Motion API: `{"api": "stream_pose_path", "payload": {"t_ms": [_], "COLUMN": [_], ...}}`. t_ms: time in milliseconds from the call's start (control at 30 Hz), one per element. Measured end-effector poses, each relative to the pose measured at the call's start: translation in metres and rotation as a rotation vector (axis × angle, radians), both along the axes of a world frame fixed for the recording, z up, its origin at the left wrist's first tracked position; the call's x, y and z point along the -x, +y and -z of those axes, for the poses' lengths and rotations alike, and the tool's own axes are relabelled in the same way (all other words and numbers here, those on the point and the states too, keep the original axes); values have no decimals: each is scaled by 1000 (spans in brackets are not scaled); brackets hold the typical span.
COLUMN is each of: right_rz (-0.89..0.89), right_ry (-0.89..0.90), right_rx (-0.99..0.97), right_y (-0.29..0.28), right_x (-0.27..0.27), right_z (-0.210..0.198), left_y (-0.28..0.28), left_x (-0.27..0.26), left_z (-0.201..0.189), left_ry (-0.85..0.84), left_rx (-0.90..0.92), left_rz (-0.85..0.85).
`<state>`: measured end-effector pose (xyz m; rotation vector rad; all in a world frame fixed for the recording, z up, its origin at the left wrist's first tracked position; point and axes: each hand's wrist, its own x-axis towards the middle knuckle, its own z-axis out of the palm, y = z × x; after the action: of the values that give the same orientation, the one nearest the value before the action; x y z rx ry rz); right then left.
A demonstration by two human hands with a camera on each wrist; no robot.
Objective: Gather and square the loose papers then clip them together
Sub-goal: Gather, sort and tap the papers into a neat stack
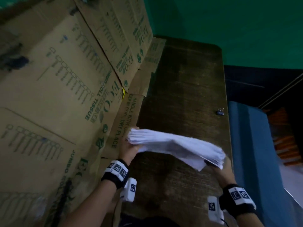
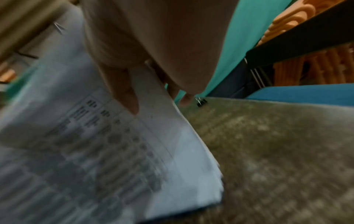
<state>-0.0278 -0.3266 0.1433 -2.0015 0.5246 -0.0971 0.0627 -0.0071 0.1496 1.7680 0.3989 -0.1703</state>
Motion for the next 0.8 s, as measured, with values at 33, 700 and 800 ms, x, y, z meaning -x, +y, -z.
{"api": "stream_pose_path", "payload": {"t_ms": [33, 700, 800], "right_rz": [-33, -503, -613], "right_ry": [-34, -421, -330], "right_rx": [-13, 803, 913], "right_y": [3, 82, 99], "right_x": [1, -55, -62], "right_z": [1, -147, -156], "left_y": [-2, -30, -53], "left_x": [-1, -8, -3], "left_z": [1, -62, -84], "left_ry": [-17, -478, -565], "left_rx": [-54, -35, -2], "left_rz": [56, 563, 515]}}
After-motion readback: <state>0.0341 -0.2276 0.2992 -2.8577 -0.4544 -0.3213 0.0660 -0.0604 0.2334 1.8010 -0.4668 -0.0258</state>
